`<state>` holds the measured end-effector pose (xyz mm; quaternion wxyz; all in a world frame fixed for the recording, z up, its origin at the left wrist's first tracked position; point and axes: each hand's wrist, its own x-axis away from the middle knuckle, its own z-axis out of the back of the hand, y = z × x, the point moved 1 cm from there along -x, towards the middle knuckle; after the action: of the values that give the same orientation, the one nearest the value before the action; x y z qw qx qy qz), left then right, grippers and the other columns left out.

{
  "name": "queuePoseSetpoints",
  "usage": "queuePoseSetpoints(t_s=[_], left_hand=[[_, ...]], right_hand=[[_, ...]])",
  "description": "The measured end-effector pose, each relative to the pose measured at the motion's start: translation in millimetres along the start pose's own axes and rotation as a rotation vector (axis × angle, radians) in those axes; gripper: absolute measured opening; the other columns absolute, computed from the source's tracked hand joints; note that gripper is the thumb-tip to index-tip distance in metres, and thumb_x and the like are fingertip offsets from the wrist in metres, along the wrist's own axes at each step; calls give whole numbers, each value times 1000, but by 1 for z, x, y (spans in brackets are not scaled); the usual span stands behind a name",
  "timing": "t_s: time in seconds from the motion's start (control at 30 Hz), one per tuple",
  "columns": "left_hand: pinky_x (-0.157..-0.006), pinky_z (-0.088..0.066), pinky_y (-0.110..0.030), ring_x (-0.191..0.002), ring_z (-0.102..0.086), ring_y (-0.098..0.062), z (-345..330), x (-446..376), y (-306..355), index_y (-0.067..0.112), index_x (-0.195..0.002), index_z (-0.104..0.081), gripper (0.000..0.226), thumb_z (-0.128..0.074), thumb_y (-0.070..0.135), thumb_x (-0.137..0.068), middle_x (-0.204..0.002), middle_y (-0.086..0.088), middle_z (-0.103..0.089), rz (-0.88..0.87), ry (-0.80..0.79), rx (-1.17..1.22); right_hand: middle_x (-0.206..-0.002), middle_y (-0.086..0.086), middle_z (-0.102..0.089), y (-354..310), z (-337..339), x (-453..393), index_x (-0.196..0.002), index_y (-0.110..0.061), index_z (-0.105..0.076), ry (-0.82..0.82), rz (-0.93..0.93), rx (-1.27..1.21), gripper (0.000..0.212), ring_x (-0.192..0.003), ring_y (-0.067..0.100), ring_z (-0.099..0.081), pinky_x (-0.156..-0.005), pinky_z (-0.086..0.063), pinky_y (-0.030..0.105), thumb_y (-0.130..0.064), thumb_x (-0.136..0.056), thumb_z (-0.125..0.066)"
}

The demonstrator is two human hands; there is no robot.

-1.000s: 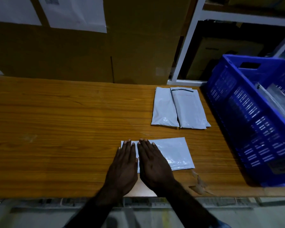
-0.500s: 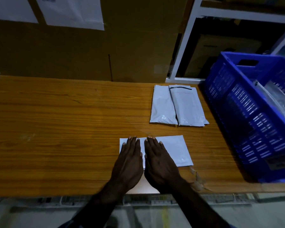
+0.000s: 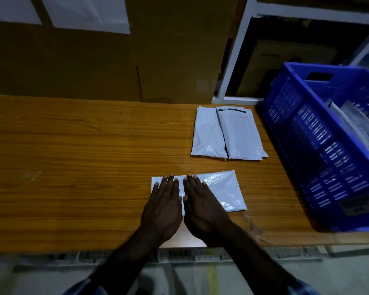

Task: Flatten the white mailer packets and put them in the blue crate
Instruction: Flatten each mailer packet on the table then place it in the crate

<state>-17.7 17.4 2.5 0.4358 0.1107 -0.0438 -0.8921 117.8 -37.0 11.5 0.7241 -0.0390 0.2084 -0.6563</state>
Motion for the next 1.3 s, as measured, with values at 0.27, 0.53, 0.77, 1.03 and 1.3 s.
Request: queuePoseSetpoints(t_s=[0.27,0.53,0.77,1.03,1.3], left_hand=[[-106,-37,-54,-133,-47,-30,5,-9,22,2,-135,-54,54,-27,29,-98,-142,-17,-51,11,22,20],[-113,-21,-46,-145,-29,-26,0,-4,23,4,-148,-37,58,-23,34,-100,-155,-13,-34,5,32,22],[-110,-21,-47,-139,-39,-30,5,-8,26,2,-142,-46,58,-26,34,-98,-150,-17,-40,2,37,-6],[-111,-21,-49,-142,-34,-27,1,-18,42,4,-145,-43,56,-26,31,-99,-152,-13,-40,-2,53,15],[-111,-22,-51,-143,-34,-26,-5,-19,39,5,-143,-45,56,-27,33,-99,-151,-13,-40,-37,18,-23]], right_hand=[[-152,28,-33,21,8,9,-143,11,-38,48,10,87,52,-144,39,-30,-111,-37,55,-20,-102,-35],[-158,24,-24,25,-2,10,-149,7,-31,44,-8,101,52,-150,32,-19,-118,-28,49,-20,-105,-33],[-154,26,-32,27,11,2,-146,8,-37,10,-40,-6,59,-145,36,-29,-115,-33,51,-34,-107,-21],[-152,29,-33,44,9,15,-144,13,-36,36,18,111,52,-145,40,-29,-112,-36,54,-19,-102,-34],[-159,20,-27,41,4,14,-150,2,-33,5,-128,123,54,-149,31,-23,-118,-28,50,-27,-106,-22]])
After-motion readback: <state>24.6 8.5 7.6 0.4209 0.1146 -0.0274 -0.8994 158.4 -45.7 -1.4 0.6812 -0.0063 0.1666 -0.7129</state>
